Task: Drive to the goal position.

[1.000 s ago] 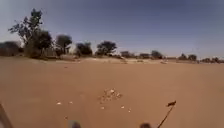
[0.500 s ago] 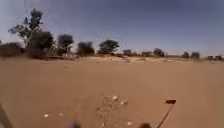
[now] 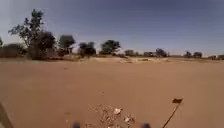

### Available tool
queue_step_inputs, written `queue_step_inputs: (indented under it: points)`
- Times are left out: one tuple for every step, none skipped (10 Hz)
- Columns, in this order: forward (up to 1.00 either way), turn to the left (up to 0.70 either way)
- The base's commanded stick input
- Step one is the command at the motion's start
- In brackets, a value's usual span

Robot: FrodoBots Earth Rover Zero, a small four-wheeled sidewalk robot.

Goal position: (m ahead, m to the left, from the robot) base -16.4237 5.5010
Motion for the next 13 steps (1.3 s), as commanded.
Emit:
queue_step_inputs:
  points:
    - [0.7, 0.0]
    - [0.7, 0.0]
    - [0.7, 0.0]
    - [0.7, 0.0]
    - [0.7, 0.0]
    - [0.7, 0.0]
    - [0.7, 0.0]
    - [0.7, 0.0]
    - [0.7, 0.0]
    - [0.7, 0.0]
    - [0.7, 0.0]
    - [0.7, 0.0]
    - [0.7, 0.0]
